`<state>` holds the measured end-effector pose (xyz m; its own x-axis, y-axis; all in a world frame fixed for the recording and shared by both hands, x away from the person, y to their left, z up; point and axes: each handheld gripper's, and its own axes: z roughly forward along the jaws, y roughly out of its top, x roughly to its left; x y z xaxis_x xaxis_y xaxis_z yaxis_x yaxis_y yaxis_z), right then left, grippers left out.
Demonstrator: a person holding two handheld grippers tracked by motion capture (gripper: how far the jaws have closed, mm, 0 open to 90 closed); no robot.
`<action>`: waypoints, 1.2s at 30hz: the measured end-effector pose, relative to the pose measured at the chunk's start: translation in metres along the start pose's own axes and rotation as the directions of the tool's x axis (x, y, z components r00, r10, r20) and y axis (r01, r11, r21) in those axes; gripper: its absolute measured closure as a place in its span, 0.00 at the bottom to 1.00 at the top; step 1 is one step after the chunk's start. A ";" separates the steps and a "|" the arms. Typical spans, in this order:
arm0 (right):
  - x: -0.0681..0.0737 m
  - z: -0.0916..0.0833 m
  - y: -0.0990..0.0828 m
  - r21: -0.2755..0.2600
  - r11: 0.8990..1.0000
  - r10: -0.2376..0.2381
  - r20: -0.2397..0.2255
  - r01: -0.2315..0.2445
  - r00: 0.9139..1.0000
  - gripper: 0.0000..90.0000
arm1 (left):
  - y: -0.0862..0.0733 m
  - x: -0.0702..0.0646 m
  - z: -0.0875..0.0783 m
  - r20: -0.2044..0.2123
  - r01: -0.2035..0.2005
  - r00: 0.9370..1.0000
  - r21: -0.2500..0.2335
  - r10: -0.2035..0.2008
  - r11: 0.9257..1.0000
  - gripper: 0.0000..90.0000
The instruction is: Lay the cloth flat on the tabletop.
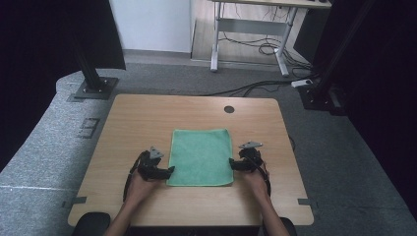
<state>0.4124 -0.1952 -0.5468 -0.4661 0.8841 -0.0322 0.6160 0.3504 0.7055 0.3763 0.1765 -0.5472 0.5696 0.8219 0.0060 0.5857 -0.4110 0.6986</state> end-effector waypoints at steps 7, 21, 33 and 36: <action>0.003 -0.011 -0.001 -0.035 0.999 -0.015 -0.039 0.013 0.999 0.24 | 0.000 0.001 -0.009 0.026 0.016 1.000 -0.018 -0.015 1.000 0.16; -0.003 -0.047 -0.018 -0.042 0.999 -0.026 -0.073 0.023 0.997 0.16 | -0.013 0.014 -0.054 0.038 0.006 0.999 -0.050 -0.004 0.999 0.14; -0.019 -0.059 -0.051 0.008 1.000 0.010 -0.061 -0.009 0.998 0.14 | -0.037 0.028 -0.053 0.017 0.022 1.000 0.013 -0.022 1.000 0.11; -0.021 -0.055 -0.055 0.018 1.000 0.017 -0.051 -0.016 0.999 0.09 | -0.039 0.028 -0.047 0.008 0.023 1.000 0.035 -0.023 0.999 0.08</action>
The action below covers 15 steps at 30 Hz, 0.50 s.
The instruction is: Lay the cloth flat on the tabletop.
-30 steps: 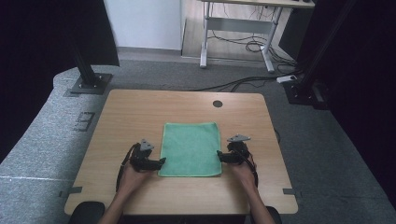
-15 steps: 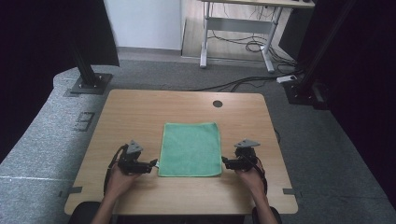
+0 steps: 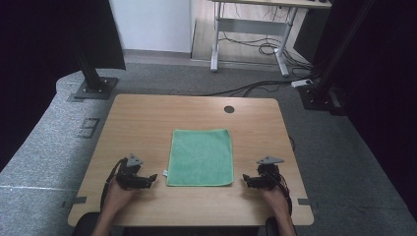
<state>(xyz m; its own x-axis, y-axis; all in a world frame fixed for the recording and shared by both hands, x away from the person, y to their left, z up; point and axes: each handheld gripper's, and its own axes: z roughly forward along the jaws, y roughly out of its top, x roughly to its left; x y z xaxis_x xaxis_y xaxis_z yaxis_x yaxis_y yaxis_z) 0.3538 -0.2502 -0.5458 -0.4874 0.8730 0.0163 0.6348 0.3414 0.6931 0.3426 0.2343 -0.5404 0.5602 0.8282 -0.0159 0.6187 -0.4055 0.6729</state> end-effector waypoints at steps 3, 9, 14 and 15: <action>-0.001 0.005 -0.003 0.011 1.000 0.008 0.003 -0.008 1.000 0.04 | -0.001 0.000 0.004 -0.006 0.005 1.000 0.009 -0.005 1.000 0.03; 0.002 0.009 -0.005 -0.012 1.000 0.006 0.016 -0.006 1.000 0.00 | -0.001 -0.001 0.010 -0.013 -0.002 1.000 0.019 0.002 1.000 0.00; 0.003 0.011 -0.005 -0.032 0.999 0.006 0.016 -0.005 1.000 0.00 | -0.001 -0.001 0.010 -0.012 0.000 1.000 0.020 0.000 1.000 0.00; 0.003 0.011 -0.005 -0.032 0.999 0.005 0.016 -0.005 1.000 0.00 | -0.001 -0.001 0.010 -0.012 0.000 1.000 0.020 0.000 1.000 0.00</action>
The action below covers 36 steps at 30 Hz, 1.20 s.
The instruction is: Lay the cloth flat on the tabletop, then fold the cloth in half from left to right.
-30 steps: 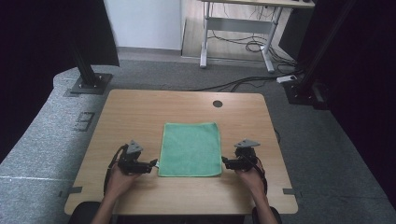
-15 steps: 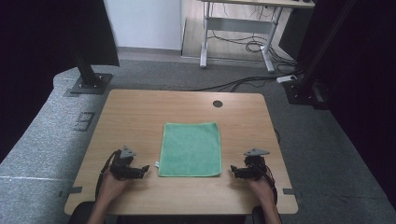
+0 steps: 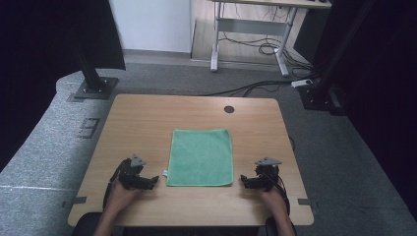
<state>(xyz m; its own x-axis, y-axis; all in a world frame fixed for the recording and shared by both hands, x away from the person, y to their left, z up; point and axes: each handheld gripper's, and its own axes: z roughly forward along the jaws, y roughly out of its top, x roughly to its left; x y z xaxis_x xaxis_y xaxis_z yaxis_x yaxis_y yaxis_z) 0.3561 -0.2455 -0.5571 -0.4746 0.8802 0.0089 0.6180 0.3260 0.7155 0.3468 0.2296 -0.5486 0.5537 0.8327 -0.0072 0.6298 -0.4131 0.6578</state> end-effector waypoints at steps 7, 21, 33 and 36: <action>0.000 0.000 0.000 0.000 1.000 0.002 0.000 -0.002 1.000 0.00 | 0.000 0.000 0.000 -0.001 0.003 1.000 -0.001 -0.003 1.000 0.00; 0.002 0.001 0.002 0.004 1.000 0.008 0.008 -0.008 1.000 0.00 | 0.001 0.000 0.001 -0.002 0.004 1.000 0.000 -0.004 1.000 0.00; 0.015 -0.016 0.023 -0.058 0.998 0.005 0.005 -0.005 1.000 0.02 | 0.001 0.000 0.001 -0.003 0.004 1.000 -0.001 -0.004 1.000 0.00; 0.023 -0.018 0.031 -0.073 0.997 0.002 -0.012 -0.003 1.000 0.02 | 0.001 0.000 0.001 -0.003 0.005 1.000 -0.001 -0.005 1.000 0.00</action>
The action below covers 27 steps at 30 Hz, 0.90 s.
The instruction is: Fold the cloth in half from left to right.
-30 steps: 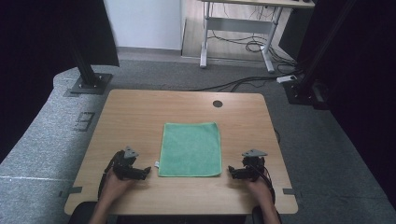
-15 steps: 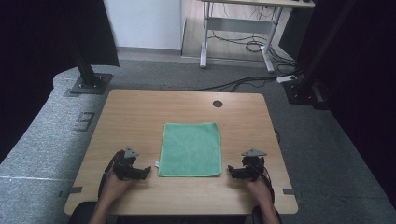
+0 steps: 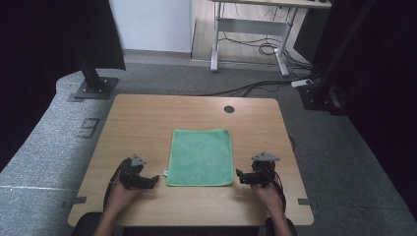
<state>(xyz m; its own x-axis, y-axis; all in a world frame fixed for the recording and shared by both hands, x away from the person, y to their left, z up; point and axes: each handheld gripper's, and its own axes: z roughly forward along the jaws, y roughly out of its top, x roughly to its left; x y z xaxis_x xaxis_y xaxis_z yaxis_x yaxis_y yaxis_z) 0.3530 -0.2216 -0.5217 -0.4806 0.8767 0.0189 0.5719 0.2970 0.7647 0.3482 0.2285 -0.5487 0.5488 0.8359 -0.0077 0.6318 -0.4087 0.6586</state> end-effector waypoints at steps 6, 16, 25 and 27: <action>0.021 0.011 0.007 0.015 0.999 -0.029 -0.055 0.030 0.998 0.02 | 0.001 0.000 0.001 0.001 -0.001 1.000 0.000 0.001 1.000 0.00; 0.030 0.026 -0.009 0.094 0.993 -0.070 -0.062 0.076 0.996 0.02 | 0.007 -0.001 0.004 0.023 0.006 1.000 0.002 -0.006 1.000 0.00; 0.027 0.031 -0.015 0.115 0.991 -0.058 -0.062 0.065 0.996 0.00 | 0.032 -0.003 0.012 0.017 -0.001 1.000 -0.037 0.002 0.999 0.00; 0.027 0.031 -0.016 0.113 0.992 -0.056 -0.059 0.062 0.997 0.00 | 0.049 -0.004 0.021 0.012 -0.009 1.000 -0.053 0.009 0.999 0.00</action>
<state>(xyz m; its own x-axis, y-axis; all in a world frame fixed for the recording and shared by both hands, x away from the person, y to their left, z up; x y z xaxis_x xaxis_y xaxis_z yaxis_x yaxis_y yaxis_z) 0.3517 -0.1908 -0.5533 -0.5505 0.8347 0.0143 0.6122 0.3919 0.6867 0.3884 0.1974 -0.5323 0.5613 0.8275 -0.0106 0.5968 -0.3959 0.6979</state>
